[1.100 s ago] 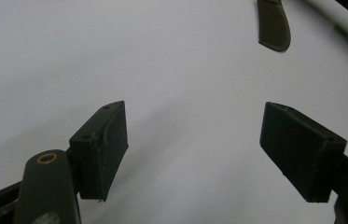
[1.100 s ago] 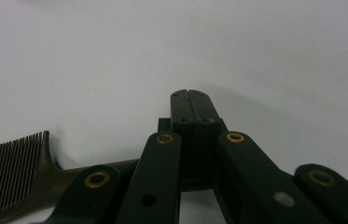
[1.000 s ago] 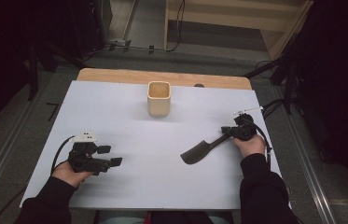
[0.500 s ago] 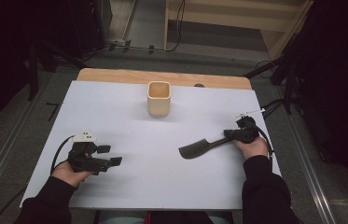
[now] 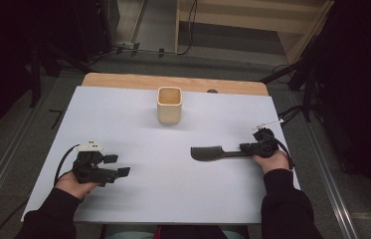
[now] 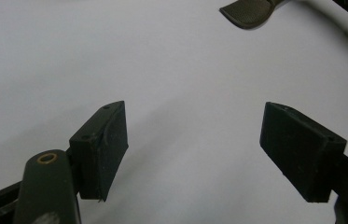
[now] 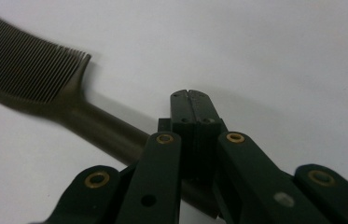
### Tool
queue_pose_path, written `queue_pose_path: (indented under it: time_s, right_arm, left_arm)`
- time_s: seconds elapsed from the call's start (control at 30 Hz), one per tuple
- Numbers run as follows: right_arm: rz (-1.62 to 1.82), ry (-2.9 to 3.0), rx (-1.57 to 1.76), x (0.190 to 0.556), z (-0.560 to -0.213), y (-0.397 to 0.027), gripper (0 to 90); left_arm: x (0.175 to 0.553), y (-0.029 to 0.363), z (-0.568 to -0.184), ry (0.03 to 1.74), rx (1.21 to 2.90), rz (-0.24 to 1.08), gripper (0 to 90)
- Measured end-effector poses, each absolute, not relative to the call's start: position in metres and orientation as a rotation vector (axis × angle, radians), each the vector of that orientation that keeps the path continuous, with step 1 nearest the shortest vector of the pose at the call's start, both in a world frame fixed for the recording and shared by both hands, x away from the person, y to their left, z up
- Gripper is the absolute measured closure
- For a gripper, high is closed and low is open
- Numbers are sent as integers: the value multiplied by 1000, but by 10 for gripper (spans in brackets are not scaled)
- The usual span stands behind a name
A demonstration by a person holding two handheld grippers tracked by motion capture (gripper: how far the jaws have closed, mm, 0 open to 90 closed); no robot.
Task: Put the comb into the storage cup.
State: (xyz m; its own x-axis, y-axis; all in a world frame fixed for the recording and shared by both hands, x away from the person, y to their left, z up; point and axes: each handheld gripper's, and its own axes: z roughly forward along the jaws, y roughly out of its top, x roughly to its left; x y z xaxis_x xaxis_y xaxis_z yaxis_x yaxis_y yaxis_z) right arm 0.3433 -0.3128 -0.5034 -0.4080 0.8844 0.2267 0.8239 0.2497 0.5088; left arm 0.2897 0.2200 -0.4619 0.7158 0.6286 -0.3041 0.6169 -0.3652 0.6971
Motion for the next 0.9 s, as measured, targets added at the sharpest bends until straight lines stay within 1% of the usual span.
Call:
queue_pose_path:
  time_s: [0.9]
  right_arm:
    - [889, 2493, 1619, 322, -503, -301, 875]
  left_arm:
    - [290, 220, -462, 942, 2074, 19, 238]
